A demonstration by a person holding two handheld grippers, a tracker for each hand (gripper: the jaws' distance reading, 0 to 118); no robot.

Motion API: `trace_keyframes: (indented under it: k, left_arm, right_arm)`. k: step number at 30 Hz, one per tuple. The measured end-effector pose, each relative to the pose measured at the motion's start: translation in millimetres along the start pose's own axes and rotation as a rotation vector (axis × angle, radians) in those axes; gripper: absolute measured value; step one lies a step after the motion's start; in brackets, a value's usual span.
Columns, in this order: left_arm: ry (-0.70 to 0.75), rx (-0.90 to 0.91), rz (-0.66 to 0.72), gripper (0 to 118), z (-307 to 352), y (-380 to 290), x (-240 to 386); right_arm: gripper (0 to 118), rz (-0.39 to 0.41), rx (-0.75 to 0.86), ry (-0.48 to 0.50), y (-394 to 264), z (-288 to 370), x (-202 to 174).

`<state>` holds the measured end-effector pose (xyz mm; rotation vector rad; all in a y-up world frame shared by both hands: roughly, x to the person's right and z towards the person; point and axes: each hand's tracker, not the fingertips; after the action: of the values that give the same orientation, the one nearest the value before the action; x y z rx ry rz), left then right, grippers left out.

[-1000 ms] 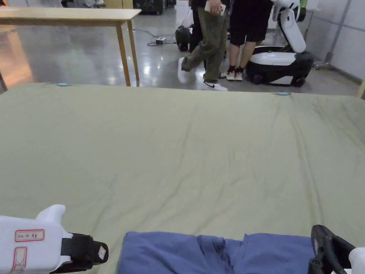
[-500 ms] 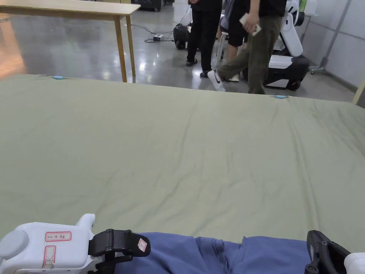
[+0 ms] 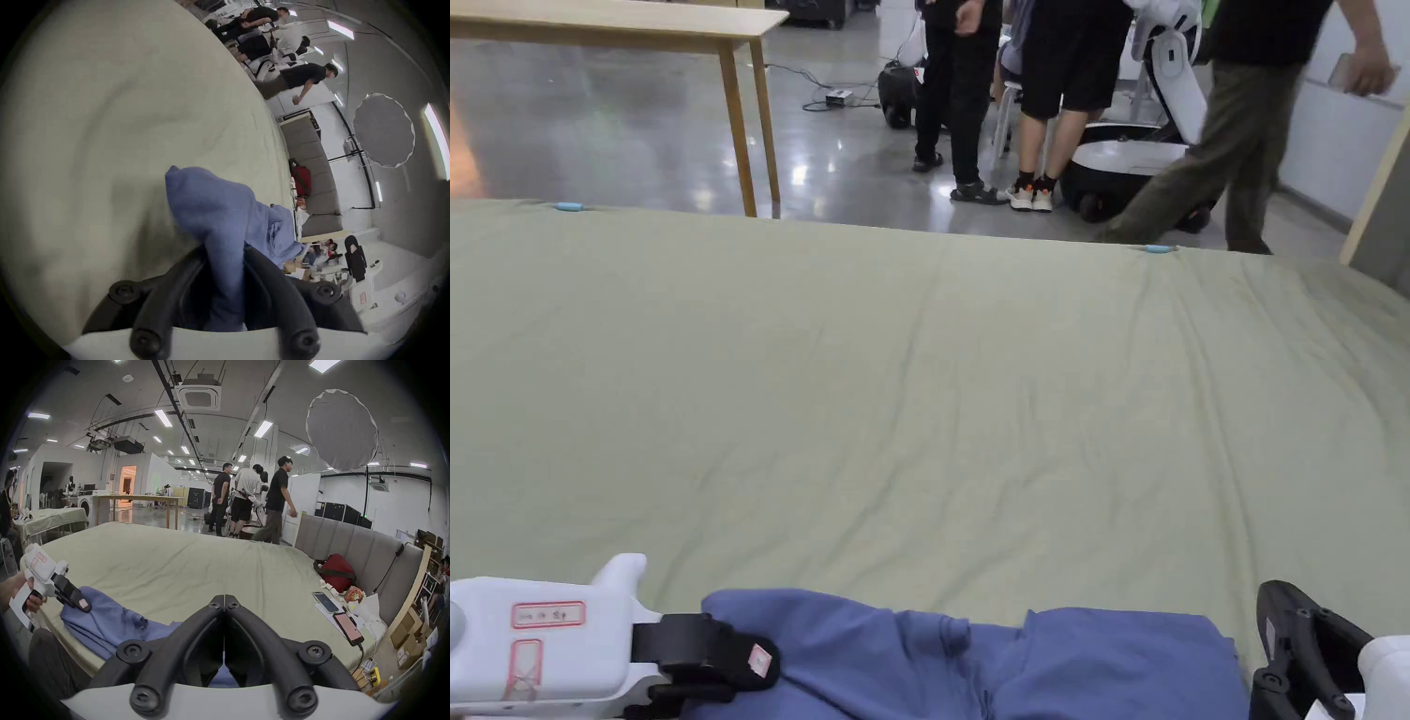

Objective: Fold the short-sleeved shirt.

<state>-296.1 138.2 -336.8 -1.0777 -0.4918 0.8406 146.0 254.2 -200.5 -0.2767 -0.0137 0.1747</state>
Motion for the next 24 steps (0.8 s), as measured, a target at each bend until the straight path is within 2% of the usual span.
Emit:
trace_keyframes:
  k: [4,6,9,14,20,24]
  left_arm:
    - [0.125,0.094,-0.010,10,66,-1,5]
    - [0.227,0.141,-0.072,10,97,-3,19]
    - [0.292,0.159,-0.104,10,109,-3,51]
    - [0.359,0.117,-0.232,10,77,-5,123]
    - [0.389,0.036,-0.281,10,7,-11,184]
    - [0.410,-0.034,-0.286,10,-53,-20,203]
  right_arm:
    - [0,-0.007,0.018,0.016,3,-2,0]
    - [0,-0.005,0.029,0.025,5,-3,-1]
    - [0,-0.006,0.035,0.047,6,-6,-2]
    - [0,-0.017,0.042,0.052,5,0,1]
    - [0,-0.044,0.049,0.038,1,6,13]
    - [0,-0.062,0.048,0.032,-3,8,21]
